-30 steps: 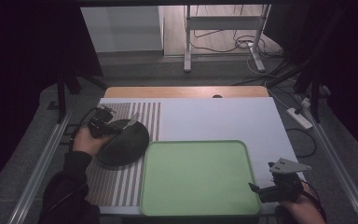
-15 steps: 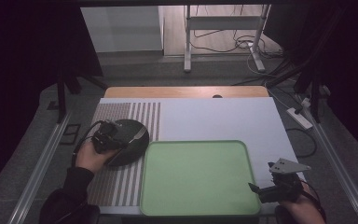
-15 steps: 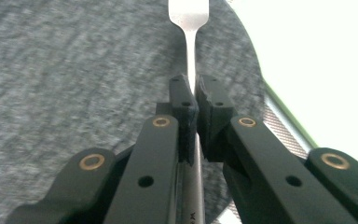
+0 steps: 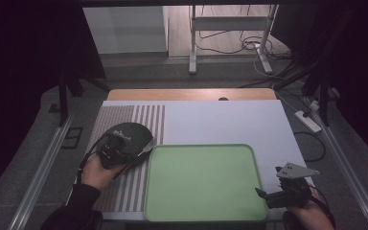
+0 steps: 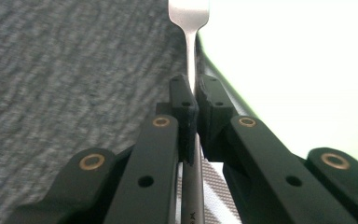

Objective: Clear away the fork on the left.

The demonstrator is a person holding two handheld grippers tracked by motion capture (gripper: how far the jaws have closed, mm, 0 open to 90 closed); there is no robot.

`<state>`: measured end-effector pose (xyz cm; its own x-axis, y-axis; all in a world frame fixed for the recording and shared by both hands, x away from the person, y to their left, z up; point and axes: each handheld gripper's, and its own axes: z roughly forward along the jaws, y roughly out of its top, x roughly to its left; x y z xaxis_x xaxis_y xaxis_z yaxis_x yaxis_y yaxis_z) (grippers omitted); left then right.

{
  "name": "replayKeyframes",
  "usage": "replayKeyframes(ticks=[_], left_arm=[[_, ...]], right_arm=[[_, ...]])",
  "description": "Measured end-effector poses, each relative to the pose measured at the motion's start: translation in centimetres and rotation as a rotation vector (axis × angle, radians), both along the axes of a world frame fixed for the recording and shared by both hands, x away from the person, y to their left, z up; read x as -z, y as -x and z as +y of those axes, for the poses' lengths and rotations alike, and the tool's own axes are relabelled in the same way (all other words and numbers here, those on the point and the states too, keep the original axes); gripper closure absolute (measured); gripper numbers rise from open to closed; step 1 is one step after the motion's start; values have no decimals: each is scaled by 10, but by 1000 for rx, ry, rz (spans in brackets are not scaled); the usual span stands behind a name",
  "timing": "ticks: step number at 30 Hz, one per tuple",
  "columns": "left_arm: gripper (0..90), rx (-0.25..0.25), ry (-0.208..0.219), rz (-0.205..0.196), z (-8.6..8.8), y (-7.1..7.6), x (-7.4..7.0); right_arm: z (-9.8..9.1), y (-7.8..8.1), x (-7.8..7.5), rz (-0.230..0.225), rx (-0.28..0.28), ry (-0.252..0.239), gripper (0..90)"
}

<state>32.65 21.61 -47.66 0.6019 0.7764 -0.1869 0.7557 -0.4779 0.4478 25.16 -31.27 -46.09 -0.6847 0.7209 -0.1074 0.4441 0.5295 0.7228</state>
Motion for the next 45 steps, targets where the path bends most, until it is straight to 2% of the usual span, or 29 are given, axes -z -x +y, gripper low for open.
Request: replayKeyframes(ticks=[7,17,22,33,39,45], left_arm=[[847,31,2,-4,-19,15,-1],[847,66,20,29,-46,28,2],[847,83,16,36,-57,32,3],[847,105,10,43,-82,34,7],[846,134,-8,50,-104,33,15],[846,146,-23,59,-115,32,23]], right_arm=[[0,0,0,-1,4,-5,0],[0,0,0,-2,-1,1,0],[1,0,0,-2,-4,1,0],[1,0,0,-1,-8,4,0],[1,0,0,-1,-10,5,0],[1,0,0,-1,-11,5,0]])
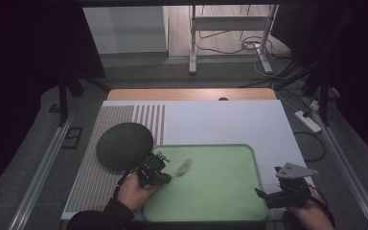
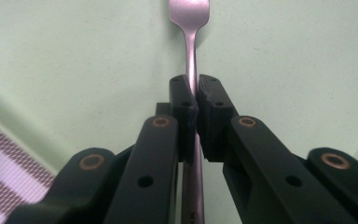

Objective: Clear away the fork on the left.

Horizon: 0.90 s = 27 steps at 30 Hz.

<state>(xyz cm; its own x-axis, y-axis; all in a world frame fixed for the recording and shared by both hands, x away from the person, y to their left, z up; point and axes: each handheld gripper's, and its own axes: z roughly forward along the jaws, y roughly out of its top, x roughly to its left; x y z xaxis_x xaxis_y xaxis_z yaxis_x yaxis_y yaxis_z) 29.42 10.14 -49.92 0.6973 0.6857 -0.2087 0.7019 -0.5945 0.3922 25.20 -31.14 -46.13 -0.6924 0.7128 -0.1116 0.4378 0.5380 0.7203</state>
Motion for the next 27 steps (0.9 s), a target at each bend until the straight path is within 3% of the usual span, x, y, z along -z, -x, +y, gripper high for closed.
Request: replayKeyframes(ticks=[5,9,11,14,19,20,22,27], left_arm=[[832,15,-13,13,-5,0,9],[779,17,27,-60,-5,0,0],[827,47,57,-93,-7,-1,-6],[885,92,70,-74,-17,-6,-5],[885,140,-10,-67,-37,-12,8],[885,140,-31,-71,-37,-14,10],[885,118,-13,-62,-32,-17,11],[885,55,-19,-58,-14,-25,11]], right_arm=[[0,0,0,0,-1,0,0],[0,0,0,1,-1,0,0],[0,0,0,1,-2,1,0],[0,0,0,4,-2,6,0],[0,0,0,3,-3,6,0],[0,0,0,3,-3,5,0],[0,0,0,2,-3,1,0],[0,0,0,2,-6,5,0]])
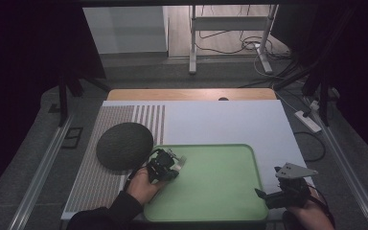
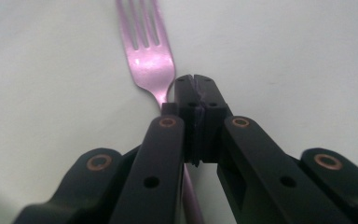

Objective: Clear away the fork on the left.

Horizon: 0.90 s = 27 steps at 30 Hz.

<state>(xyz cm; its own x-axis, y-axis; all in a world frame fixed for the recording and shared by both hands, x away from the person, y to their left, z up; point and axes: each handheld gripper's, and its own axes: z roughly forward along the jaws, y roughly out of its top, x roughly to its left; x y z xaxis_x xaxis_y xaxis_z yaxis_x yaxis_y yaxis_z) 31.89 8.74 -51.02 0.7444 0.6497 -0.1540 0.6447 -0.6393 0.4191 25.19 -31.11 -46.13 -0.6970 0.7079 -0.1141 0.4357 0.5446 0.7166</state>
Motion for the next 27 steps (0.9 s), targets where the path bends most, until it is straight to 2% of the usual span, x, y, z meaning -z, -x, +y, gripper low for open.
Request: replayKeyframes(ticks=[6,18,22,25,27], left_arm=[[885,-56,-1,13,19,-6,0],[875,-122,8,35,45,-12,1],[874,-138,26,52,50,-14,2],[854,-136,28,46,50,-13,1],[813,-134,46,27,51,-12,-2]], right_arm=[[0,0,0,1,-1,-2,0],[-1,0,0,1,-1,-8,0],[-1,-1,0,3,-1,-12,0],[-1,0,0,3,0,-13,0],[-1,0,0,2,0,-13,0]])
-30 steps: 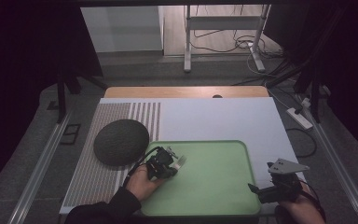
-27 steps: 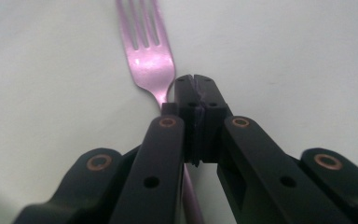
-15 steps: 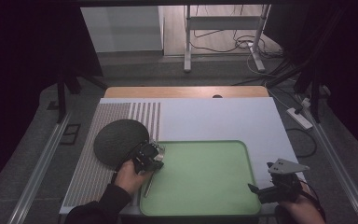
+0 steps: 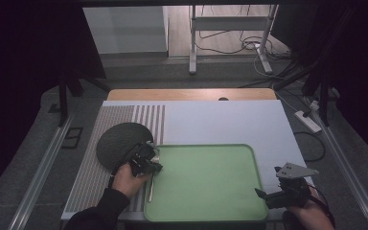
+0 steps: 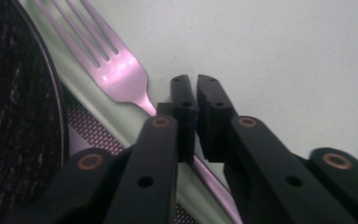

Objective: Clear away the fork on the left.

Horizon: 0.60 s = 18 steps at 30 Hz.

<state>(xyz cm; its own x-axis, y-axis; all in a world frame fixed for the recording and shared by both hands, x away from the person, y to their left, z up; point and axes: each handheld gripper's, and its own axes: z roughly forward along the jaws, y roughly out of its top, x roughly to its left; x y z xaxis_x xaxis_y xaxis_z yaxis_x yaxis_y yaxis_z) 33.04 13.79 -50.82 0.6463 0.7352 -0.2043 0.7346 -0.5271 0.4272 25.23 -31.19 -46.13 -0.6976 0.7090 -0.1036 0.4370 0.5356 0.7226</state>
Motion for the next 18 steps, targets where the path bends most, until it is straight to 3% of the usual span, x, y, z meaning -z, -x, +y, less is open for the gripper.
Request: replayKeyframes(ticks=[3,6,10,15,18], left_arm=[[713,-4,30,-44,2,2,-6],[528,-4,60,-43,4,3,-9],[374,-5,75,-65,6,3,-9],[216,-8,112,-128,12,4,-13],[143,-25,143,-125,17,4,-14]], right_arm=[[0,0,0,0,1,-1,0],[0,0,0,1,0,-1,0],[0,0,0,1,-1,0,0],[0,0,0,1,-1,1,0],[0,0,0,2,-1,0,0]])
